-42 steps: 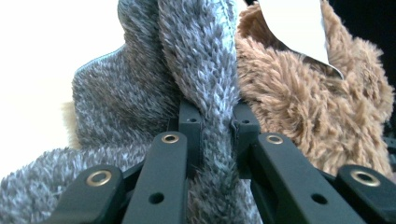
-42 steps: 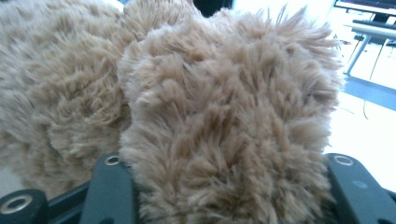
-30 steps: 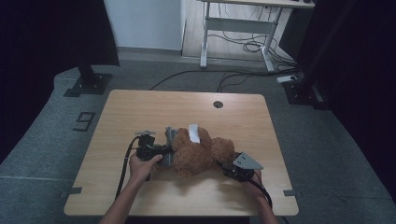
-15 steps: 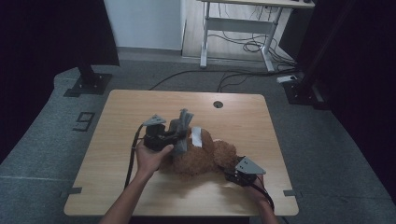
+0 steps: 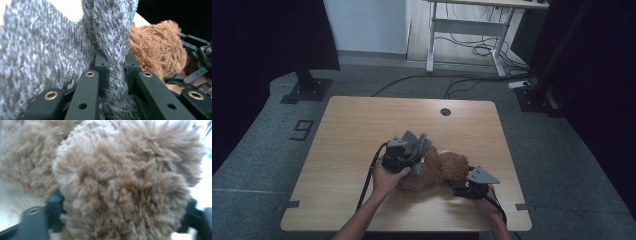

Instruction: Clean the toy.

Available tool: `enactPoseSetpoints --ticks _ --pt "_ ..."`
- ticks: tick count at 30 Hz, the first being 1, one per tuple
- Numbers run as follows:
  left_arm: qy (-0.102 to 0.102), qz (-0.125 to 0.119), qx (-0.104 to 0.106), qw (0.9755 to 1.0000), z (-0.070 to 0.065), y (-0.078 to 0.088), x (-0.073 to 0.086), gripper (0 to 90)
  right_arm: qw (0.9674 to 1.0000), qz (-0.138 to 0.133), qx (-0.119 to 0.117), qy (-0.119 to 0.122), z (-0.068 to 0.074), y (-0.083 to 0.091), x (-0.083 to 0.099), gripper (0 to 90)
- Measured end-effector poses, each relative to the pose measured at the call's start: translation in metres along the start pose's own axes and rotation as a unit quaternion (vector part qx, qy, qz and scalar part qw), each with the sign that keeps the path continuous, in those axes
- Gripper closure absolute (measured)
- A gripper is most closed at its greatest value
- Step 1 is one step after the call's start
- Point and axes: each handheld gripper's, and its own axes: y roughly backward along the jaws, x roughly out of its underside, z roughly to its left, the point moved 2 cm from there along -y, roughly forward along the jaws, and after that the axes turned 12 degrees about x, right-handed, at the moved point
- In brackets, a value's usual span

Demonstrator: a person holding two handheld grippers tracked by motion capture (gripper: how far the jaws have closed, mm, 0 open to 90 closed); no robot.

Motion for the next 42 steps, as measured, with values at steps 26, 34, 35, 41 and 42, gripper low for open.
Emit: enactPoseSetpoints --ticks 26,34,35,41,42 --pt "-0.066 -0.037 0.014 0.997 -0.053 0.024 -0.021 77.4 0.9978 0.033 -0.004 -0.057 0.0 0.006 -0.013 38.3" --pt "-0.113 0.016 0.016 0.9933 -0.093 -0.038 -0.055 77.0 0.9976 0.045 0.014 -0.051 0.004 0.005 -0.017 39.0" --pt "-0.113 0.035 0.012 0.9929 -0.093 -0.053 -0.053 77.0 0.9976 0.044 0.015 -0.052 0.004 0.005 -0.017 39.1" --pt "-0.096 0.074 0.001 0.9926 -0.074 -0.091 -0.03 77.3 0.9976 0.05 0.019 -0.044 0.005 0.006 -0.016 40.6" --pt "-0.093 0.07 0.003 0.9932 -0.072 -0.089 -0.03 77.5 0.9976 0.052 0.019 -0.043 0.004 0.006 -0.015 41.3"
